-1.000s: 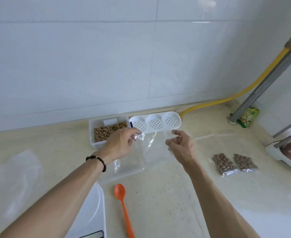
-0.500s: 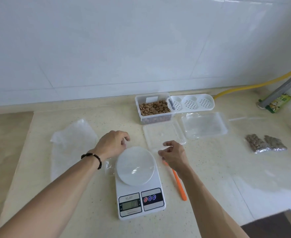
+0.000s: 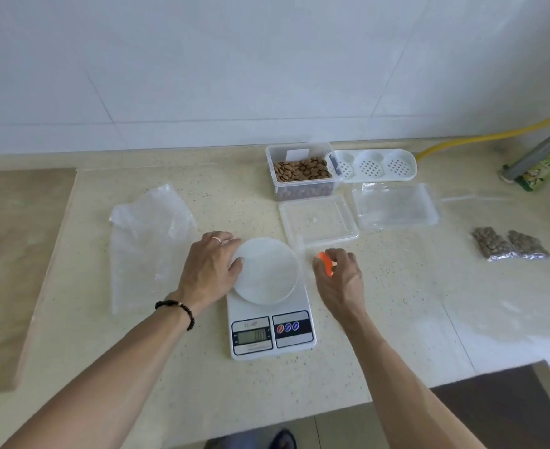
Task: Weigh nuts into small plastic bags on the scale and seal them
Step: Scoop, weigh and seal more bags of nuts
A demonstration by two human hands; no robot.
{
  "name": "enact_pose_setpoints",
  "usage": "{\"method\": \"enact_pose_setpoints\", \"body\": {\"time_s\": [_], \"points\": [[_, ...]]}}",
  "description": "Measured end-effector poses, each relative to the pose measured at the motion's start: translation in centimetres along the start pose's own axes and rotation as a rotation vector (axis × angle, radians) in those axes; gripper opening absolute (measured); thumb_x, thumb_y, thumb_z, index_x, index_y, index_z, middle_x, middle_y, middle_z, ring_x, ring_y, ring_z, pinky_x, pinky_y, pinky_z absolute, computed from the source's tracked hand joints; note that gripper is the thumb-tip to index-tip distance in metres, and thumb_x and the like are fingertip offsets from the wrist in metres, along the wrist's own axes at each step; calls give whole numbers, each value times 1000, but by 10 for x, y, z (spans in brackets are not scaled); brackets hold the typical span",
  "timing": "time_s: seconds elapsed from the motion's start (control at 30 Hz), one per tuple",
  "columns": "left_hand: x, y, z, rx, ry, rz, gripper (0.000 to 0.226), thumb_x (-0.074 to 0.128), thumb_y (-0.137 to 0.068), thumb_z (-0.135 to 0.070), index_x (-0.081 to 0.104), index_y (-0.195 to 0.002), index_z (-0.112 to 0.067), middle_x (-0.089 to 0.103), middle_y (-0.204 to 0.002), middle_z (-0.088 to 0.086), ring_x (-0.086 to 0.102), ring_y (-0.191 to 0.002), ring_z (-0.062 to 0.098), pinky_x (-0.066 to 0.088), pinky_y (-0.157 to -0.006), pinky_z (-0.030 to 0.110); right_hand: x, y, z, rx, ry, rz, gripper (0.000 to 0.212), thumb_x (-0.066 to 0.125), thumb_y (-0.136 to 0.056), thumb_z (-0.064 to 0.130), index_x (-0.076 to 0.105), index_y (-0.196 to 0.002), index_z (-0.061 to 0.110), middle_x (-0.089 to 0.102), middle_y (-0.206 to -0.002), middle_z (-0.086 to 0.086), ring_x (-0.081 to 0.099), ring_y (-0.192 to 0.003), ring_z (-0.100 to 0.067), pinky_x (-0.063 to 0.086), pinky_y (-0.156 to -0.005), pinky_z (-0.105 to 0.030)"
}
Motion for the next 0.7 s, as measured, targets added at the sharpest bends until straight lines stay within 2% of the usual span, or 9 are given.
{"method": "enact_pose_setpoints", "body": {"time_s": [0.1,0.2,0.33,0.4,0.47,0.53,0.6,0.7], "points": [[2,47,-10,-12,-19,-82,40,66,-87,-24,63,-123,-6,59,-121,15,53,-115,32,49,-90,44,1,36,-5,-194,113,-34,31,58,-94,26,59,-120,9,58,-115,-8,54,-103,-26,43,-80,-36],[15,91,-20,10,-36,-98,42,56,-91,-31,58,-126,-6,56,-123,12,50,-119,30,49,-93,44,9,70,-18,-349,249,-16,31,56,-94,30,60,-117,9,59,-118,-11,54,-101,-29,48,-77,-42],[43,137,-22,-1,-38,5,59,39,-92,-46,53,-133,-6,52,-136,13,44,-132,30,43,-105,45,22,103,-36,-453,427,82,44,40,-93,42,57,-124,15,57,-129,-11,56,-109,-32,49,-86,-46],[57,149,-19,-41,-51,106,73,39,-90,-57,40,-144,-8,38,-150,12,32,-141,31,35,-111,50,27,114,-44,-467,506,141,53,34,-92,46,51,-134,18,52,-138,-11,53,-118,-34,45,-93,-47],[70,156,-13,-99,-32,208,89,43,-89,-66,13,-154,-14,5,-162,3,7,-149,27,17,-119,49,31,122,-51,-442,570,216,62,26,-92,50,39,-145,21,41,-150,-10,45,-128,-32,42,-97,-46],[76,156,-10,-129,-41,256,98,46,-87,-69,-7,-154,-20,-19,-156,-6,-8,-149,23,5,-121,45,35,126,-55,-429,587,251,62,27,-96,50,28,-152,23,30,-156,-8,37,-135,-31,39,-100,-44],[75,155,-11,-138,-51,261,101,46,-86,-69,-12,-153,-21,-23,-154,-8,-10,-149,22,3,-121,45,38,128,-58,-426,599,273,60,33,-101,46,19,-155,24,20,-160,-7,30,-138,-30,34,-104,-43],[75,155,-12,-155,-33,264,102,49,-86,-68,-12,-153,-21,-18,-158,-7,-8,-149,22,2,-121,45,41,127,-57,-412,628,293,59,33,-102,45,14,-155,26,12,-162,-7,26,-140,-29,30,-108,-42]]}}
Point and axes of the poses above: each hand's wrist, its own y-axis away from the middle knuckle, its own x-axis out of the palm, z = x × y, the point moved 6 cm from there along -y, towards the middle knuckle
